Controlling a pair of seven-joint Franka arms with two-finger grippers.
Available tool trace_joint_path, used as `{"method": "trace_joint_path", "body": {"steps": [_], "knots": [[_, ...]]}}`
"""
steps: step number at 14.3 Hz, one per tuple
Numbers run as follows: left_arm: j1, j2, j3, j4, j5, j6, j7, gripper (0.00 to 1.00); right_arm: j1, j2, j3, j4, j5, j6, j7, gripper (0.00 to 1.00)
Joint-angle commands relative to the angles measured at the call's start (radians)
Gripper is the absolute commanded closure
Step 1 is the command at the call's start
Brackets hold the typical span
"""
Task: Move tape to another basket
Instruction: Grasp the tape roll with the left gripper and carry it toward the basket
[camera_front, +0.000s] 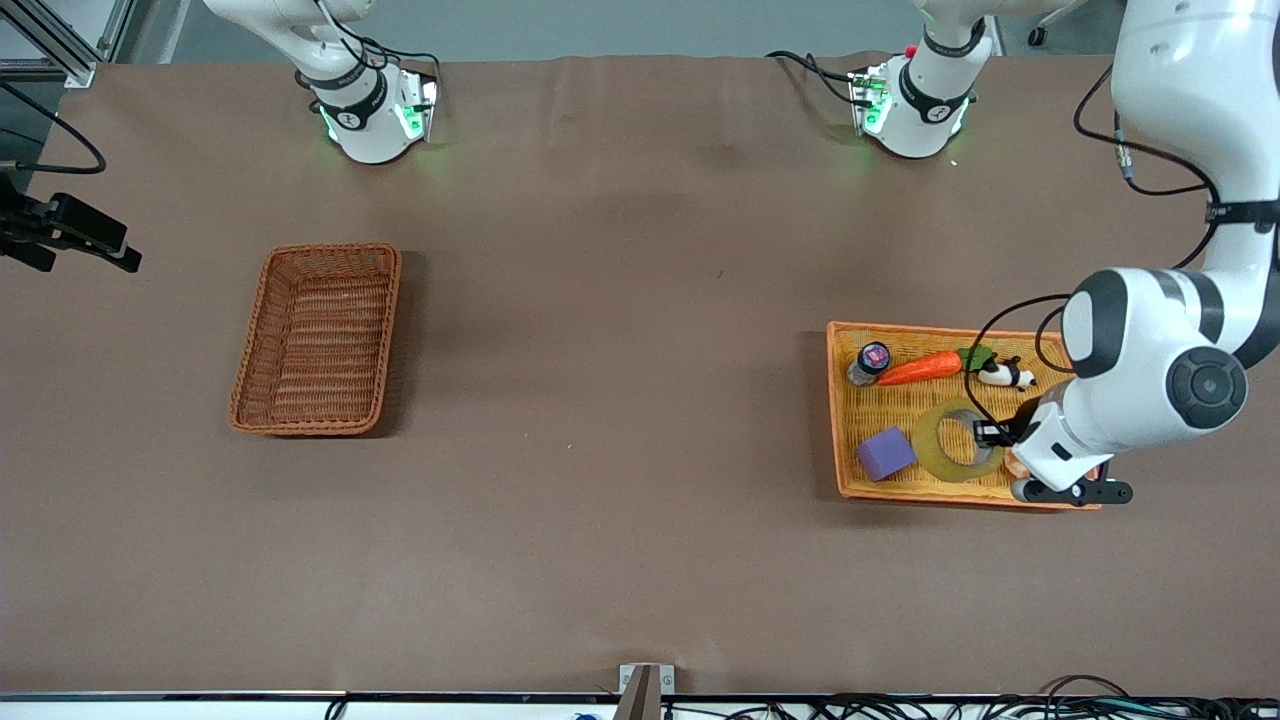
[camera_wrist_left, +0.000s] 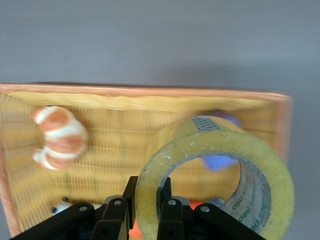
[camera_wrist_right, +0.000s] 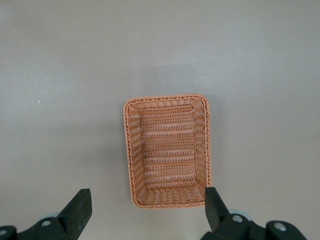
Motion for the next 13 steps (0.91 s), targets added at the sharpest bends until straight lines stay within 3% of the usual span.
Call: {"method": "trace_joint_path", "body": {"steps": [1,3,4,8,13], "knots": [[-0.015,-0.003,-0.125,0.036,-0.011,-0.074,-0.089,0.99,0.006,-0.004,-0.004,-0.002,-0.012,-0.006,0.014,0.00],[-0.049,0.029,-0.224,0.037,-0.007,-0.071,-0.182,0.99,0.006,-0.004,-0.005,-0.002,-0.010,-0.006,0.015,0.00],[-0.096,0.052,-0.238,0.045,-0.003,-0.064,-0.253,0.99,0.006,-0.004,-0.004,-0.002,-0.010,-0.006,0.015,0.00],[-0.378,0.214,-0.230,0.174,-0.002,-0.003,-0.552,0.99,0.006,-0.004,-0.005,-0.002,-0.010,-0.006,0.015,0.00],[-0.554,0.316,-0.167,0.177,0.001,0.217,-0.724,0.95,0.006,-0.004,-0.004,-0.002,-0.010,-0.006,0.015,0.00]]}}
